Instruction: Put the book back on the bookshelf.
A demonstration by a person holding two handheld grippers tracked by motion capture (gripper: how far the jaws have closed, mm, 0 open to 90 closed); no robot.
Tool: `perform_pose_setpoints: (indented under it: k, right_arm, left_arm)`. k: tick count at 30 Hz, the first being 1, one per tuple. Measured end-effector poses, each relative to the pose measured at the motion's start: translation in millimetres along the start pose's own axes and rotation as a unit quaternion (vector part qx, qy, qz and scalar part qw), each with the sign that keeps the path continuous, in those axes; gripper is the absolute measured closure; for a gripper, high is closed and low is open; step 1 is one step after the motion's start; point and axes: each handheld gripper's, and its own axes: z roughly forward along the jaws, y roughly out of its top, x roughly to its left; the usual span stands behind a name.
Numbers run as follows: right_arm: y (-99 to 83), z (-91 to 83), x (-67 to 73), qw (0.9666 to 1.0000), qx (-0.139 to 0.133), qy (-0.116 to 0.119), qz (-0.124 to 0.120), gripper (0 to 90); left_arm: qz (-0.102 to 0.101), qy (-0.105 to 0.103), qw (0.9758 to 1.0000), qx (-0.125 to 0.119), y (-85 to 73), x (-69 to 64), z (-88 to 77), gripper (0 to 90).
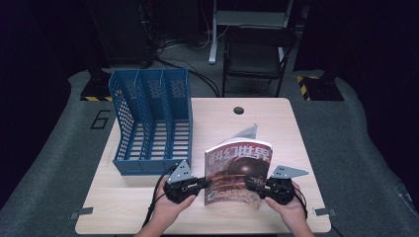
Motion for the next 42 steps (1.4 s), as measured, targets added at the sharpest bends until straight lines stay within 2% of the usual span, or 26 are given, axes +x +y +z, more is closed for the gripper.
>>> perform_pose_setpoints:
  k: [11,14,21,28,33,36,38,42]
  right_arm:
    - [-11.5,11.8,-6.1,0.9980,0.054,0.013,0.029,68.5]
    - [-13.7,14.3,-8.7,0.9977,0.061,0.017,0.025,68.4]
    - [-17.6,16.3,-10.7,0.9964,0.076,0.018,0.032,68.8]
    - [-16.5,16.4,-10.2,0.9962,0.080,0.027,0.018,79.6]
    - [-14.6,16.6,-6.4,0.9965,0.082,0.017,0.003,82.7]
    - [-13.4,17.7,-4.7,0.9969,0.078,0.005,-0.009,83.6]
    - [-12.5,18.9,-2.2,0.9974,0.072,-0.008,-0.008,84.1]
    - [-10.3,23.7,0.6,0.9974,0.062,-0.031,-0.022,84.2]
  left_arm:
    - [0.003,-0.003,1.0000,0.002,0.7,-1.6,0.1,84.0]
    - [0.004,-0.004,1.0000,0.003,1.0,-2.0,-0.1,84.0]
    - [0.006,-0.004,1.0000,0.003,0.8,-2.0,-0.2,84.0]
    - [0.006,-0.005,1.0000,0.006,1.0,-1.9,-0.7,84.0]
    - [0.010,-0.005,0.9999,0.004,0.9,-3.1,-1.0,84.0]
    - [0.009,-0.007,0.9999,0.003,1.0,-4.5,-1.5,84.0]
    - [0.011,-0.006,0.9999,0.002,1.3,-6.9,-1.7,84.0]
    - [0.028,0.001,0.9996,0.002,2.8,-10.2,-2.4,84.0]
